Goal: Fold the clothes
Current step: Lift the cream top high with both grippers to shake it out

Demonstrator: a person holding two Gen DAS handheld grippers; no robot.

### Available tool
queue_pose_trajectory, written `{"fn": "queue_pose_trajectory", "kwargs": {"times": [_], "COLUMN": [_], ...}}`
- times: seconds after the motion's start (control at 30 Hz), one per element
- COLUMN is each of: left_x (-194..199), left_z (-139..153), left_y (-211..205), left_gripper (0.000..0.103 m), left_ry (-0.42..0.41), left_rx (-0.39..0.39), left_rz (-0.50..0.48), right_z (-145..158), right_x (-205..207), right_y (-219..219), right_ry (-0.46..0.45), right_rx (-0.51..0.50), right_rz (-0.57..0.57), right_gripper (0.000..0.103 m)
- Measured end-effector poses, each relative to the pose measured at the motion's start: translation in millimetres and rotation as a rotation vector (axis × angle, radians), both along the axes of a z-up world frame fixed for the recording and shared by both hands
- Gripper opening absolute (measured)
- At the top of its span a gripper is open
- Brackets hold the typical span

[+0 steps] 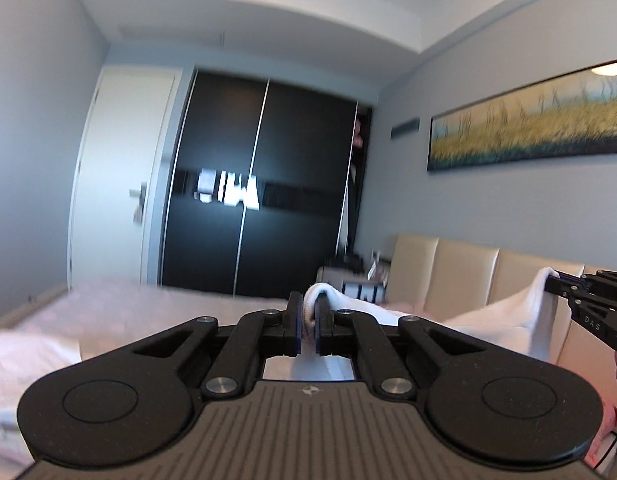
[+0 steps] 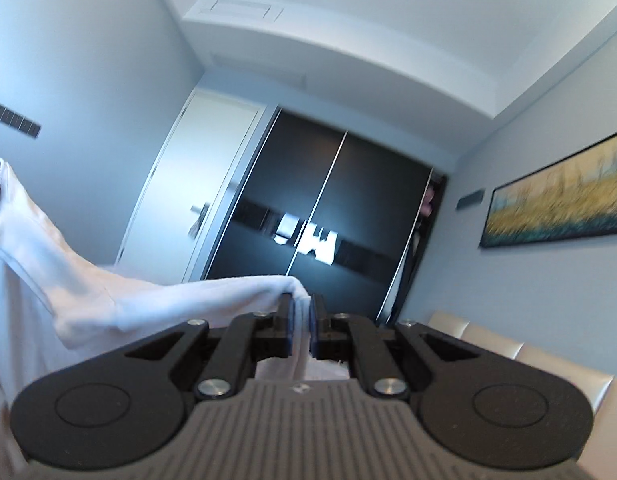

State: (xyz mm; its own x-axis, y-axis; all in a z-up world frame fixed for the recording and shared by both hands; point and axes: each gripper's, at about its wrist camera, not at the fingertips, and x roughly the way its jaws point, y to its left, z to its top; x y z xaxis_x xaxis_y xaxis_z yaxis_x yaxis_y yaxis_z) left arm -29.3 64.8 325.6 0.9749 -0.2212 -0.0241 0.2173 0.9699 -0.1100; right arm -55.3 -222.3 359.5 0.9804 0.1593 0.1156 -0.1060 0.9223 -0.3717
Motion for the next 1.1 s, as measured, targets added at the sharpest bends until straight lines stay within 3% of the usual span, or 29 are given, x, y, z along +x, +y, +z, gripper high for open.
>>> {"fn": "queue_pose_trajectory", "kwargs": {"times": [0.3, 0.6, 0.8, 1.1], "left_x": [-65, -122, -135, -141], "left_z": [50, 79, 83, 69], "left_y": [-26, -27, -25, -6], "left_gripper": [0.003, 0.003, 0.003, 0.003], "left_ry": [-0.195, -0.303, -0.335, -0.301], "left_rx": [0.054, 0.076, 0.088, 0.061], "left_rz": [0.013, -0.003, 0.02, 0.053], "right_z": [44, 57, 53, 48], "right_x": [-76, -136, -144, -144], "right_y": [-11, -27, -22, -15], "right_ry": [-0.209, -0.301, -0.313, -0.282], "right_rx": [0.048, 0.093, 0.1, 0.081], "right_rz": [-0.007, 0.023, 0.04, 0.062], "right_gripper": [0.009, 0.009, 0.009, 0.009]}}
